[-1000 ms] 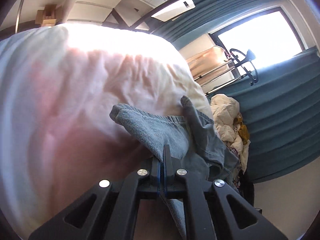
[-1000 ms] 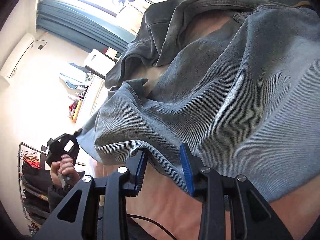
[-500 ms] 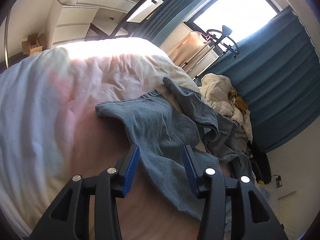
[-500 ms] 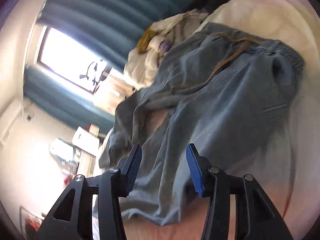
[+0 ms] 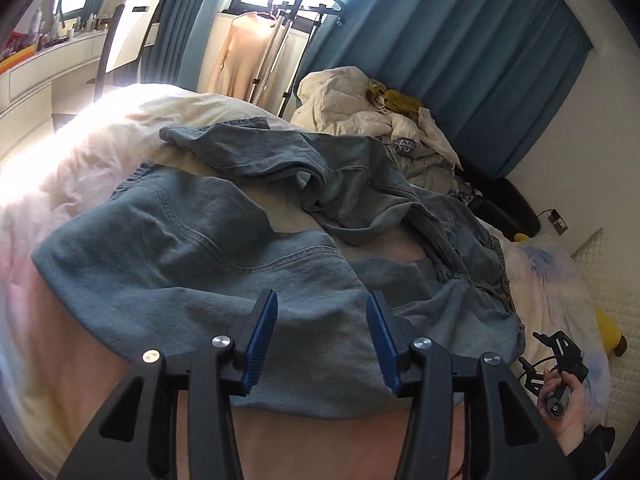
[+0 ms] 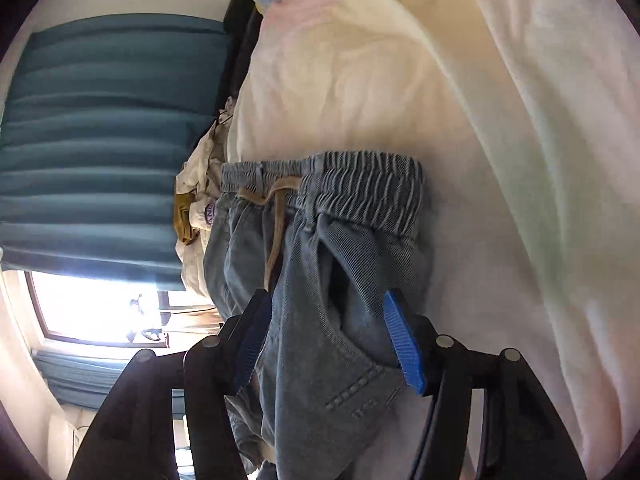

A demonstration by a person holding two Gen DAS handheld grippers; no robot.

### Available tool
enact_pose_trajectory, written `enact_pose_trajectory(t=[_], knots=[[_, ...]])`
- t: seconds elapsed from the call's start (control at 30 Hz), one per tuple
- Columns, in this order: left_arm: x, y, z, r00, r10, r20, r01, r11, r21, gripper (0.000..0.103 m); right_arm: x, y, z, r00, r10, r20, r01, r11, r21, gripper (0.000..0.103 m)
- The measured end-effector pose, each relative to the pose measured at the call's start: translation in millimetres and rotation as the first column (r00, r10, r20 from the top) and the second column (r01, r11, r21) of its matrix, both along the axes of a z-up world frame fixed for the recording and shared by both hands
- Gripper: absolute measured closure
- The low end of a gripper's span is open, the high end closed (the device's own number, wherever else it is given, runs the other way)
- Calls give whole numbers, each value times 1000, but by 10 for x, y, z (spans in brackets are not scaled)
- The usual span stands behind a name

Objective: Fold clothes
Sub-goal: 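Grasp the elastic jeans waistband with the right gripper and lift it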

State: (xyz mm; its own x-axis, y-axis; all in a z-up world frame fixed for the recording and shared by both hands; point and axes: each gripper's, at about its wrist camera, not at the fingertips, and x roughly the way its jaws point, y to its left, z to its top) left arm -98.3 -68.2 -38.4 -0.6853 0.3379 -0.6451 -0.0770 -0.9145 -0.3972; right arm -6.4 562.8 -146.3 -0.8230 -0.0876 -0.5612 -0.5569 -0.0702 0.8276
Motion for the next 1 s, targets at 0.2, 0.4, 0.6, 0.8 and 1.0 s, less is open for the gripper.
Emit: enact_pose_trajectory(t=[0.2,0.4,0.6,0.8,1.0], knots=[[-316,317,-341,997,-83,-4,83,995,-46,55,-85,130,-436,999,-31,-23,27,989,-143,44],[-409,427,-642,992,-111,58,117,987,-115,55,-469,210,-466,999,38,-18,-38,999,-7,44],[-497,501,-791,990,-108,91,120,984,-128,55,-657,150,-365,998,29,-52,-26,998,66,38],[-488,542,-865,989,-107,105,122,981,-150,55,-816,33,50,994,90,-63,-68,956,285,57],[-442,547,-811,989,-111,97,124,981,-151,55,-870,-47,316,996,80,33,-86,911,404,84]])
